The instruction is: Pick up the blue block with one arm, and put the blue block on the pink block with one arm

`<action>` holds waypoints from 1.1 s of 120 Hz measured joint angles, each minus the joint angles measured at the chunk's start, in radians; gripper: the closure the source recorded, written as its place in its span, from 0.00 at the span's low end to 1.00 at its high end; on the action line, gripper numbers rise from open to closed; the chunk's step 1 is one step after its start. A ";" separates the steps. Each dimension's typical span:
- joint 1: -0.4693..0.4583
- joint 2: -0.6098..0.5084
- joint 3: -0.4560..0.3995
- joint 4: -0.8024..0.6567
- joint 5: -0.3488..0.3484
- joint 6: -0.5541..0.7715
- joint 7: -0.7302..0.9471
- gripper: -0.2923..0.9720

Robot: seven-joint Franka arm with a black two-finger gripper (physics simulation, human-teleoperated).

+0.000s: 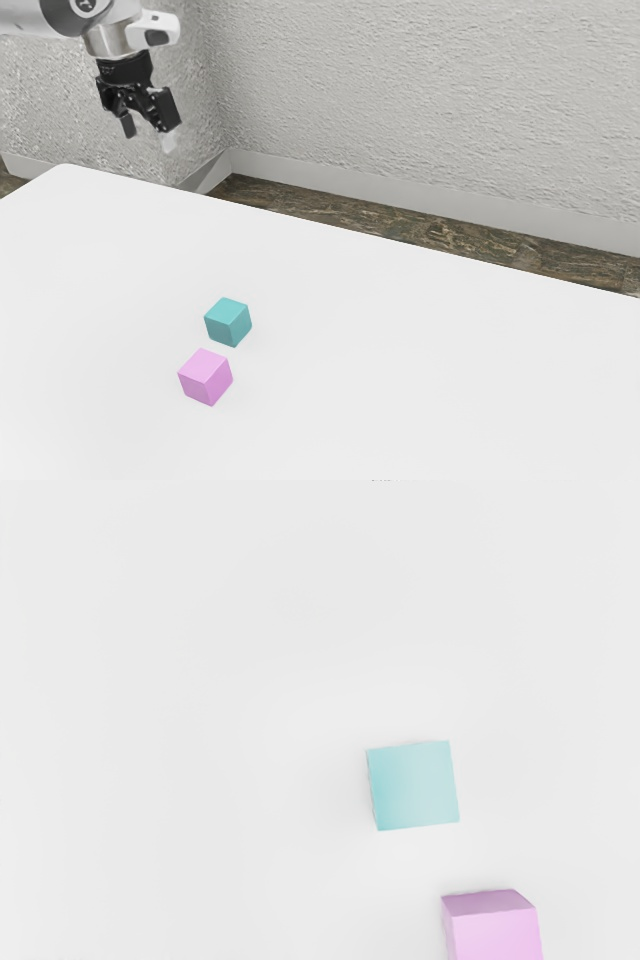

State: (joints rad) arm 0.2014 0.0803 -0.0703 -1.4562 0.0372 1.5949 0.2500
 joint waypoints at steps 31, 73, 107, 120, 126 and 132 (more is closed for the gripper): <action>-0.017 -0.019 -0.003 0.002 -0.002 -0.016 -0.018 0.23; -0.021 -0.207 -0.087 -0.485 0.023 0.255 0.184 0.23; -0.013 -0.070 -0.100 -0.505 0.045 0.428 0.566 0.23; -0.008 0.007 -0.100 -0.503 0.041 0.504 0.694 0.23; -0.004 0.046 -0.100 -0.502 0.041 0.537 0.748 0.23; -0.001 0.084 -0.100 -0.502 0.041 0.565 0.800 0.23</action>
State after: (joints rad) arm 0.2006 0.1647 -0.1702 -1.9579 0.0780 2.1598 1.0498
